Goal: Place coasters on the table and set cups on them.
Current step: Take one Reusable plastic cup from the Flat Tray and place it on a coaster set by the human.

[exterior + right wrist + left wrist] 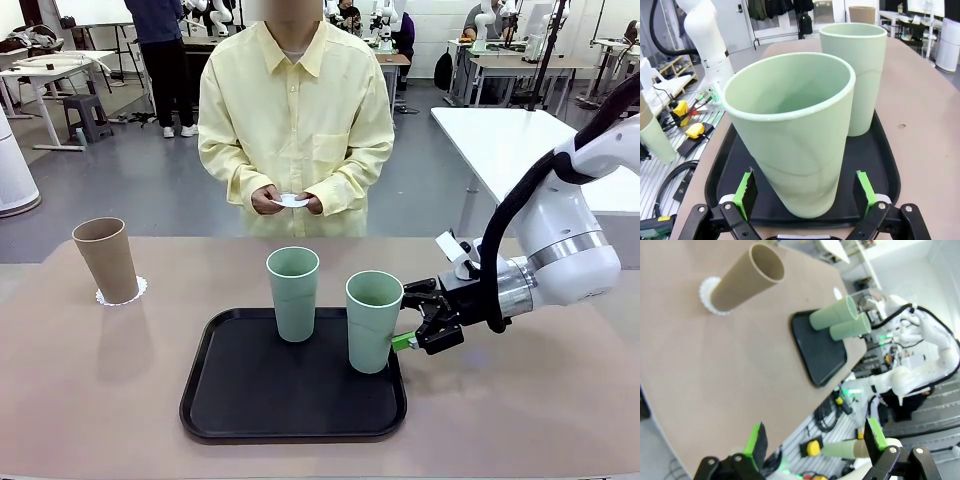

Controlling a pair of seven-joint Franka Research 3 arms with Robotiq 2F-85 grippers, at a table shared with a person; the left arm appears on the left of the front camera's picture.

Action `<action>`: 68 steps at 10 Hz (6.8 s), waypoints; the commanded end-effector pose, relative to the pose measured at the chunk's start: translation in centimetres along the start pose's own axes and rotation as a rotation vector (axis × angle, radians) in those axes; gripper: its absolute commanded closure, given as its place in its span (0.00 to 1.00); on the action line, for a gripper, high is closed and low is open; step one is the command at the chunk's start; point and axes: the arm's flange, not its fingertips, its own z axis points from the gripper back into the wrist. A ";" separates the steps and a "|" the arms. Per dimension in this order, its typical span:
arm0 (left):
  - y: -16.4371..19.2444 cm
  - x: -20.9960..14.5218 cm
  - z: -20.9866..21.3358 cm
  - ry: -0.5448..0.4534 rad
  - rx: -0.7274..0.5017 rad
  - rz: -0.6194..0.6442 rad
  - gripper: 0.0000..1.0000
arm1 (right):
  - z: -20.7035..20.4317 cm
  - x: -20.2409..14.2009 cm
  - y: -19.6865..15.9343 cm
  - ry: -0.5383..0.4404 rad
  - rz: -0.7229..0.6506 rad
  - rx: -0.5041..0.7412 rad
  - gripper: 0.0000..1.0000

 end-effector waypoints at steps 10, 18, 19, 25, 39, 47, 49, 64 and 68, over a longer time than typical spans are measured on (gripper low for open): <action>-0.3 0.1 0.1 -0.016 -0.015 0.013 0.00 | -4.1 0.8 -0.6 -0.061 0.065 0.033 0.00; -0.3 0.1 0.1 -0.016 -0.015 0.013 0.00 | -3.8 0.8 -0.6 -0.054 0.054 0.016 1.00; -0.3 0.1 0.1 -0.016 -0.015 0.013 0.00 | -2.7 2.5 0.5 -0.057 0.002 -0.001 1.00; -0.3 0.1 0.1 -0.016 -0.015 0.013 0.00 | 5.3 18.2 7.4 -0.048 0.032 -0.093 1.00; -0.3 0.1 0.1 -0.016 -0.015 0.013 0.00 | 23.0 17.7 -4.5 -0.104 0.037 -0.304 0.15; -0.3 0.1 0.1 -0.016 -0.015 0.013 0.00 | 30.6 15.2 -5.4 -0.092 -0.010 -0.452 0.15; -0.3 0.1 0.1 -0.016 -0.015 0.013 0.00 | 31.4 15.4 -5.3 -0.094 0.005 -0.442 0.15; -0.3 0.1 0.1 -0.016 -0.015 0.013 0.00 | 24.2 -1.2 -12.2 -0.014 -0.045 -0.285 0.15; -0.3 0.1 0.1 -0.016 -0.015 0.013 0.00 | 23.0 -3.0 -11.8 -0.082 -0.081 -0.216 0.15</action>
